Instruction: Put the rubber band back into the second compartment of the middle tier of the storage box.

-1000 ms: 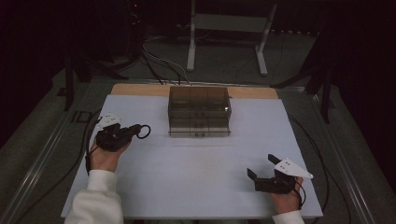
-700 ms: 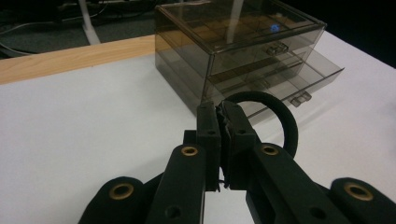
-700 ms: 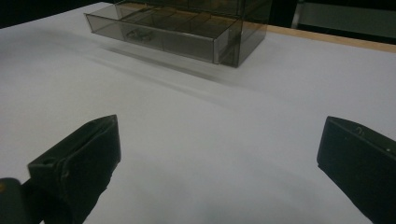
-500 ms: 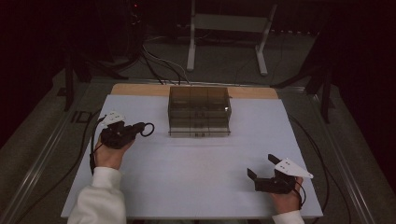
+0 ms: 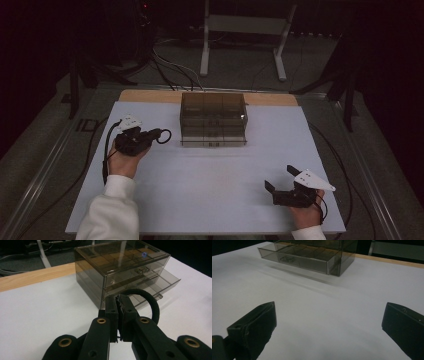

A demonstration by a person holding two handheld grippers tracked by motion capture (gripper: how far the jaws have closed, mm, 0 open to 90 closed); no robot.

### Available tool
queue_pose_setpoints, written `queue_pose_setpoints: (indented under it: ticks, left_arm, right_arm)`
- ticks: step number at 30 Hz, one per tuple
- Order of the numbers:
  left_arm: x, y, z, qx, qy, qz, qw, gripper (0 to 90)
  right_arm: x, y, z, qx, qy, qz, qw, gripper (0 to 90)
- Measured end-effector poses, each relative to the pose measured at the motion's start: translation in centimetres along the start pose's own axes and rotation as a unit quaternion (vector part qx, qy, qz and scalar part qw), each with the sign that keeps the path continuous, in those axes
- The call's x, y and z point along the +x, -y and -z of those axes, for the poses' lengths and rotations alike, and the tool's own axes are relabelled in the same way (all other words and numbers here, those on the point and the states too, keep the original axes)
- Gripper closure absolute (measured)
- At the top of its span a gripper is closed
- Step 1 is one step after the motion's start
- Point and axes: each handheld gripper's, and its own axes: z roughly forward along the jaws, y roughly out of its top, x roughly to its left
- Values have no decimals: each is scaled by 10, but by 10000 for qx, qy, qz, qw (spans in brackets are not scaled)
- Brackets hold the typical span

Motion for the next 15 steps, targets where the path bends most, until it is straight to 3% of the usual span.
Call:
queue_pose_setpoints:
  ticks: [15]
  left_arm:
    - [-6,-10,-10,-61,61,-30,10000,880]
  right_arm:
    - [0,0,0,-15,-6,-3,10000,3]
